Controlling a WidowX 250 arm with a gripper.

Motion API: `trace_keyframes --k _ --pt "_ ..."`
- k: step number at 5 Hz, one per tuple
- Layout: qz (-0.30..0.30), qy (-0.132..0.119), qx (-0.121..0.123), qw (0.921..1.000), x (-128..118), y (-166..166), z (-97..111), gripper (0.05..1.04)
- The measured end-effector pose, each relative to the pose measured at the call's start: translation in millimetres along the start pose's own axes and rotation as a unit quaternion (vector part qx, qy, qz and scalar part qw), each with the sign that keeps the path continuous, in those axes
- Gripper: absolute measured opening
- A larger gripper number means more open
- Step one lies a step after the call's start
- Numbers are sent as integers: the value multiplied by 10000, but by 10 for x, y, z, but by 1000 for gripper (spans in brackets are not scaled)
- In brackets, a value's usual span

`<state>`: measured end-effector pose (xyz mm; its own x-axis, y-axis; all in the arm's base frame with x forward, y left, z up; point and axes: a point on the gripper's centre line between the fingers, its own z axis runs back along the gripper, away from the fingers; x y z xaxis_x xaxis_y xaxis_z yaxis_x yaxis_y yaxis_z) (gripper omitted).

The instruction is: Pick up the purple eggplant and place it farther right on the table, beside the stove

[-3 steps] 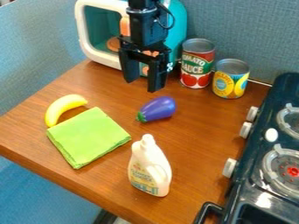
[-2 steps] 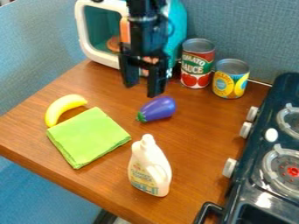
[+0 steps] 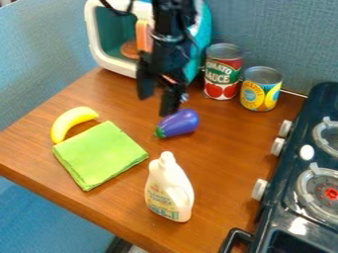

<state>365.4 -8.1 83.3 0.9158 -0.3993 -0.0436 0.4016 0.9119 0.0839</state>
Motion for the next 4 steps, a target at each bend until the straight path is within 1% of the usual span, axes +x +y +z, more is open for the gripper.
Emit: trace_keyframes --k 1,2,3,4 --pt "-219 -44 20 9997 58 -63 -65 1001" --pt "-707 94 -323 9969 101 -137 -245 1001" --pt "-771 91 -307 9965 162 -105 -257 1001" --pt "-706 118 -314 9969 168 -43 -298 1001"
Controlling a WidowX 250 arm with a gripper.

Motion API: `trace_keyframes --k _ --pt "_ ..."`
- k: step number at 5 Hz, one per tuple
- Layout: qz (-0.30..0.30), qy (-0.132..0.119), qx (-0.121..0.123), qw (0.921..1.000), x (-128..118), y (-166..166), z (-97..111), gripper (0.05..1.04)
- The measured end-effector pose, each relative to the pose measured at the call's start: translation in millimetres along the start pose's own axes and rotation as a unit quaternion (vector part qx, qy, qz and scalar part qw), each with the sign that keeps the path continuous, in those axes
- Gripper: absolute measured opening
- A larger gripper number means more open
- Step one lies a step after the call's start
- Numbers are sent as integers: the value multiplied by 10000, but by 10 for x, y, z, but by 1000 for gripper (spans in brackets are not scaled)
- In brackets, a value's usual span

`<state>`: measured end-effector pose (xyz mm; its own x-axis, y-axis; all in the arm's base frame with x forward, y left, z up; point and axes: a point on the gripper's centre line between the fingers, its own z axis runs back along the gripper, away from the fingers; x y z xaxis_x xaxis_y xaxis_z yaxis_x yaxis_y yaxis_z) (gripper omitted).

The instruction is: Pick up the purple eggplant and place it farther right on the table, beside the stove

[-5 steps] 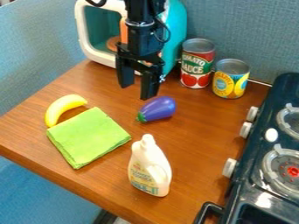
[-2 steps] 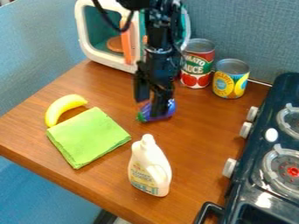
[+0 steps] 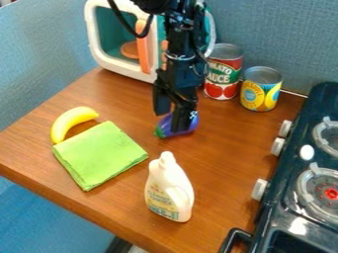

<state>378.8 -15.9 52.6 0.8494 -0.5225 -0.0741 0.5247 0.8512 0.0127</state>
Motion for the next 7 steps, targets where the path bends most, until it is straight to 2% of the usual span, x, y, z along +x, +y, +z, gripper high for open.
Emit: trace_keyframes --k 2,3,4,5,7 --pt "101 239 -96 9996 40 85 -167 1001" --pt "97 196 -246 9995 58 87 -211 1001" --pt "151 167 -288 9993 49 127 -217 942" --pt "235 59 -344 9991 56 112 -246 731" --pt "525 -211 -215 9982 -51 107 -93 710"
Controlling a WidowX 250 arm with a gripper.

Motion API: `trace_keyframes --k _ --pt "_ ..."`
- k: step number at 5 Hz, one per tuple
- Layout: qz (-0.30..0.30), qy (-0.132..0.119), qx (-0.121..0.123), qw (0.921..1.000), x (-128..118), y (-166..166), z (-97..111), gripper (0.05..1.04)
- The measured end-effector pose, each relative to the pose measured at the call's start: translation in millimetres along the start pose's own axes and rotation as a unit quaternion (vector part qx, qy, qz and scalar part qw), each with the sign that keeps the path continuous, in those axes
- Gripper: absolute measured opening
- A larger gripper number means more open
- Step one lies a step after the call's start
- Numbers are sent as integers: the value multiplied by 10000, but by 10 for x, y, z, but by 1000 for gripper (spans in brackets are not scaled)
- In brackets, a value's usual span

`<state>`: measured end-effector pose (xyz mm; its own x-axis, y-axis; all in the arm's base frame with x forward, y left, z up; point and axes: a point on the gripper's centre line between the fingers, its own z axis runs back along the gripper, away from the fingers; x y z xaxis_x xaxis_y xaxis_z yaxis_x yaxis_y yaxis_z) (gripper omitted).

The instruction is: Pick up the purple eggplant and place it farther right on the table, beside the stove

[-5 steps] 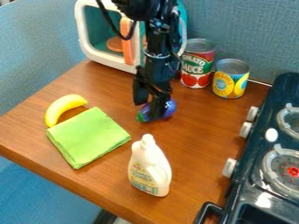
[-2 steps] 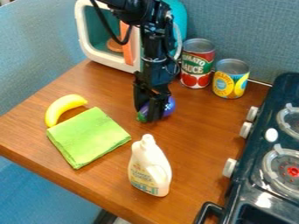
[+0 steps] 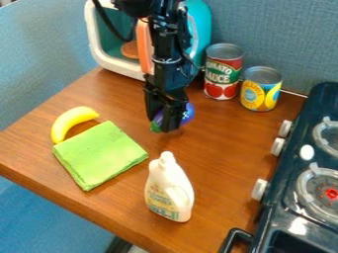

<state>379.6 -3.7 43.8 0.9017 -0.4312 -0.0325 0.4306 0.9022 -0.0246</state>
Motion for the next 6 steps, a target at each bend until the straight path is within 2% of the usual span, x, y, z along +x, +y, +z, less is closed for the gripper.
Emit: trace_keyframes --k 1,2,3,4,5,6 --pt "424 -448 202 9979 -206 -30 391 710" --pt "680 -819 211 9941 -320 -86 721 710" --pt "639 -581 -12 9963 -196 -217 598 710" --pt "606 -300 -344 9971 -9 -437 406 710" --pt "835 140 -568 9948 121 -501 129 710" --pt "847 348 -591 9940 181 -634 -18 710"
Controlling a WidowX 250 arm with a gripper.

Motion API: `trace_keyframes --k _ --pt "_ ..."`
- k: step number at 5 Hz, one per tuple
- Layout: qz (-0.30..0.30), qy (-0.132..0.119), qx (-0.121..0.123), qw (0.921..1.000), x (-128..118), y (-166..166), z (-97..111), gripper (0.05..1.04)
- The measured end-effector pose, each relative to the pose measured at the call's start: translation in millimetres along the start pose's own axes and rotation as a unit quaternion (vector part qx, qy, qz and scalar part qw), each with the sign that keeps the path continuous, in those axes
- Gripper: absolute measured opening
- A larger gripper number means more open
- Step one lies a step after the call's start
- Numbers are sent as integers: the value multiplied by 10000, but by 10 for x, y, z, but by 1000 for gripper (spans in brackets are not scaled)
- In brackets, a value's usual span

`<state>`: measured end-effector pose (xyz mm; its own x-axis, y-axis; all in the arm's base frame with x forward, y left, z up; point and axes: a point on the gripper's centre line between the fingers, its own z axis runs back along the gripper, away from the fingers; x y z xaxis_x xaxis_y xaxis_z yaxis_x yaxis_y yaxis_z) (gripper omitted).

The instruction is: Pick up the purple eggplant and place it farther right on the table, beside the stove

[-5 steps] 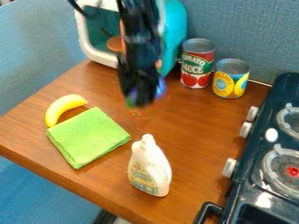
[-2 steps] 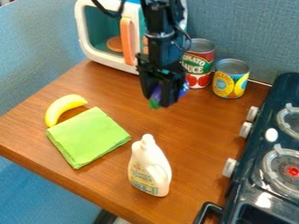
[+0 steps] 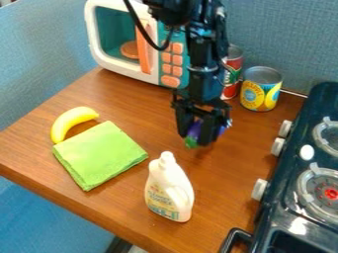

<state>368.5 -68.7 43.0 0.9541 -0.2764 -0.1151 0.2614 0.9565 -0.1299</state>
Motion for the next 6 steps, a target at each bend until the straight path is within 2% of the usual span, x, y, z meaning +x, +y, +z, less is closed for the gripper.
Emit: trace_keyframes --k 2,4,5,6 --pt "55 153 -134 9998 -39 -168 -175 710" --pt "26 29 -389 9992 -7 -275 -213 710" --pt "21 27 -407 9992 60 -272 -229 759" --pt "-48 177 -317 9993 93 -282 -253 973"
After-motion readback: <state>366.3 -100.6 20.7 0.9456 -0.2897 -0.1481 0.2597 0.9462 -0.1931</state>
